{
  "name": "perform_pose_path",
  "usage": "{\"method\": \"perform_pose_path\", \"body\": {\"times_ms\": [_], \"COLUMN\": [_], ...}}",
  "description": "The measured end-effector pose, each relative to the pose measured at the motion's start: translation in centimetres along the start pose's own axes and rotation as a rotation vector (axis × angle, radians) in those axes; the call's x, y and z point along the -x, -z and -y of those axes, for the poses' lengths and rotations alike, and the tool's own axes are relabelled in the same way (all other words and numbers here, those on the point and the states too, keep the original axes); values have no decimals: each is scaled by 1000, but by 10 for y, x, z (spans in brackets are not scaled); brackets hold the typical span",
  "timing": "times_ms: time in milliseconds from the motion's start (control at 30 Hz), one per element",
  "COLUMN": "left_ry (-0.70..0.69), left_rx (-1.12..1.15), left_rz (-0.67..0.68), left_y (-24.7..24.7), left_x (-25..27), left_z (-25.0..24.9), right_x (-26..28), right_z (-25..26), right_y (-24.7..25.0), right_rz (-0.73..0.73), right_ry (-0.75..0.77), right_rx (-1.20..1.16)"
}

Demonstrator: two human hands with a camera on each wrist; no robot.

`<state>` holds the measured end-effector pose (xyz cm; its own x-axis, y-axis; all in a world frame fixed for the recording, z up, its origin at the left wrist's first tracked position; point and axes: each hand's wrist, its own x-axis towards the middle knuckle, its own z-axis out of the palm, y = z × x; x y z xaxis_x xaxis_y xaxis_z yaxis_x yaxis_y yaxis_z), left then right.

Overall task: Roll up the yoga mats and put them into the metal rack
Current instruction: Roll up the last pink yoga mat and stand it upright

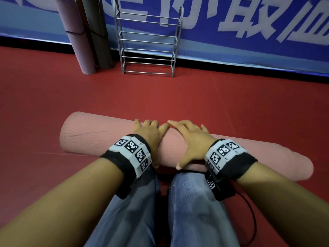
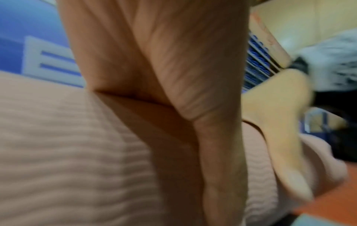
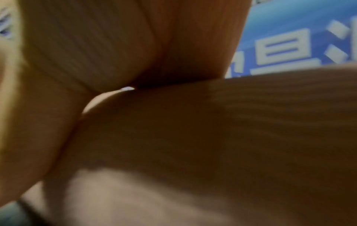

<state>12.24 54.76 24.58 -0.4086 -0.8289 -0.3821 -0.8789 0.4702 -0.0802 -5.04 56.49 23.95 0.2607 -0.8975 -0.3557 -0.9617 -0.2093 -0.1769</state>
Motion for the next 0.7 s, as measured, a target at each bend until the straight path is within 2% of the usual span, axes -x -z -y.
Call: {"method": "perform_pose_path", "body": {"times_ms": [167,300,400,500,700], "left_ry": [2,-29,0,61,42], "left_rx": [73,41,-72,-92,-83], "left_rz": [31,-50,-81,-98,-109], "left_y": [5,-5,-21,-31,-14], "left_x": [-17,-10,1,2,-10], "left_z": [11,8,1,-4,3], "right_x": [16,13,3,-5,-11], "right_z": [7,0,-7,-8,-5], "right_y": [-24,-30,-26,-20,-5], "right_rz": [-82,-125,-114,-84,-26], "right_ry": [-52,-79,-65,-60,-61], "right_rx": [183,173,123,121,78]}}
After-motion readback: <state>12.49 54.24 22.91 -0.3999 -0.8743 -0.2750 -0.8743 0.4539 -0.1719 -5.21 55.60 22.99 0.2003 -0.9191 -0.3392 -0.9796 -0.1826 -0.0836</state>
